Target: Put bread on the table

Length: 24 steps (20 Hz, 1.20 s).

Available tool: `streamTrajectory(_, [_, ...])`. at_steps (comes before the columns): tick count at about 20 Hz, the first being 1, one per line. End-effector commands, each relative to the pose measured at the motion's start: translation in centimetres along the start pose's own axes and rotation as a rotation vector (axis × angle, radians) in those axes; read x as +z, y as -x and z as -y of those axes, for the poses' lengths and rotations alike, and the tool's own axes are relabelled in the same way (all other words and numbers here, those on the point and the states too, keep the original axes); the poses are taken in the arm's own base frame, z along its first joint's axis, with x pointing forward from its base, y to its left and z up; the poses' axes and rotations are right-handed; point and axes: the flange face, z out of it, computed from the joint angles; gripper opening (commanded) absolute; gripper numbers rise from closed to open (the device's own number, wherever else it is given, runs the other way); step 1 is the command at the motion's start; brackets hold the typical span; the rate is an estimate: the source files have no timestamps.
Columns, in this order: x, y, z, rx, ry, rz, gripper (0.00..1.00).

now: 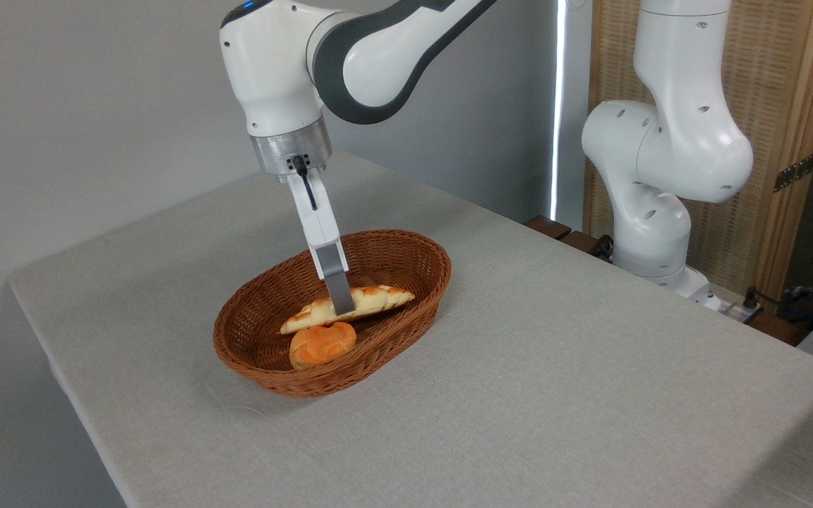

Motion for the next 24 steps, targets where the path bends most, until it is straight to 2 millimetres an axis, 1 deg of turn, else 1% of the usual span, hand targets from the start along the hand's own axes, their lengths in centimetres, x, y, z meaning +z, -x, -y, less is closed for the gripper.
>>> streamTrajectory(1, [-0.8,0.1,0.1,0.012,-0.021,-0.010,0.28])
streamTrajectory(4, [-0.8,0.2,0.2,0.007,-0.021,-0.011,0.28])
streamTrajectory(8, [-1.0,0.2,0.3,0.008,-0.025,-0.012,0.24])
streamTrajectory(9, [-1.4,0.1,0.4,0.007,-0.031,-0.017,0.24])
streamTrajectory(14, [-2.0,0.2,0.8,0.000,-0.040,-0.026,0.21])
streamTrajectory(19, [-3.0,0.5,1.2,-0.012,-0.050,-0.034,0.21])
streamTrajectory(21, [-4.3,0.8,1.7,-0.017,-0.051,-0.023,0.21])
streamTrajectory(23, [-6.0,2.8,3.1,-0.033,-0.034,-0.003,0.21])
streamTrajectory(24, [-7.0,3.8,3.8,-0.011,-0.021,0.006,0.22])
